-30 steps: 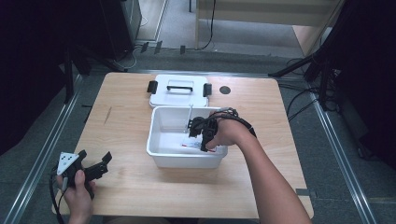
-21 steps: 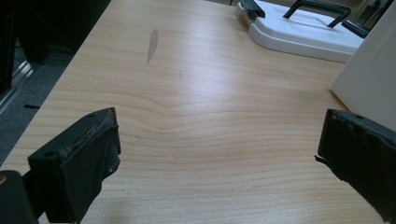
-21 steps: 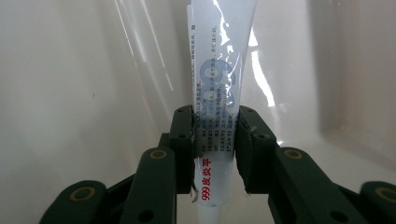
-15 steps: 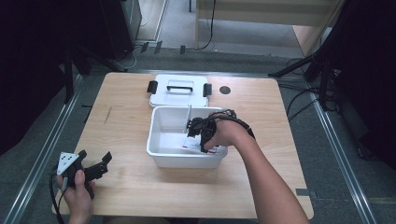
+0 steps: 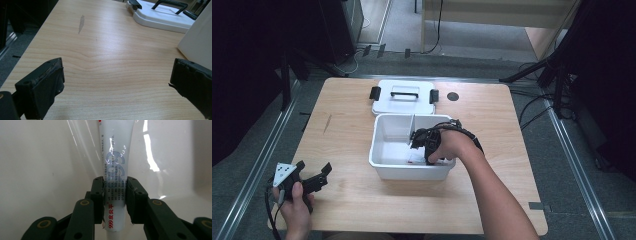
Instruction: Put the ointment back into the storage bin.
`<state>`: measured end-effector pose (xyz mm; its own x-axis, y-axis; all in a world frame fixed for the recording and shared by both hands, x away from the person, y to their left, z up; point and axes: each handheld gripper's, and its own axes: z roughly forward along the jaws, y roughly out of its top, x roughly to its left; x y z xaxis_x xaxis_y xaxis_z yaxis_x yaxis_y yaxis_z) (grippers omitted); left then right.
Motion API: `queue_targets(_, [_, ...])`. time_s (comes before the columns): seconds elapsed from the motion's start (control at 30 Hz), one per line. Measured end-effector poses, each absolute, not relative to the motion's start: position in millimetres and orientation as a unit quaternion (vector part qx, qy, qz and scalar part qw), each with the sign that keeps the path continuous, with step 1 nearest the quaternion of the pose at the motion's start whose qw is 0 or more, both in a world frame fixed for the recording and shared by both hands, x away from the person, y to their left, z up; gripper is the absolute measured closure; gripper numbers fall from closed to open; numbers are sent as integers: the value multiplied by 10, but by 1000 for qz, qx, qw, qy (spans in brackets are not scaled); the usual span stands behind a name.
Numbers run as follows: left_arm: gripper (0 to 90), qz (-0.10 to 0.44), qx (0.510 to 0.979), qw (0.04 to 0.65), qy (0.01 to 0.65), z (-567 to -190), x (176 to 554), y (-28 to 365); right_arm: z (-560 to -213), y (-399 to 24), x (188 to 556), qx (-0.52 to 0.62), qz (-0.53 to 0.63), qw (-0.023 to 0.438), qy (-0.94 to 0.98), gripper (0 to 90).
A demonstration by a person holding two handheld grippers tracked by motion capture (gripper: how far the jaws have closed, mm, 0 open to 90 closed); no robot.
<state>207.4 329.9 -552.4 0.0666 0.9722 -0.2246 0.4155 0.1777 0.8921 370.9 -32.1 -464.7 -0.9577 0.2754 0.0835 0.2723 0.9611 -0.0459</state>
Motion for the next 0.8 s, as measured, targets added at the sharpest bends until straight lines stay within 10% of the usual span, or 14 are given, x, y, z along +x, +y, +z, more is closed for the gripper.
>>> queue_targets(0.8, [0,302,568,461,612,-5523,2074,3299,-4576,-358,3728,-155,-3,36,-987,707])
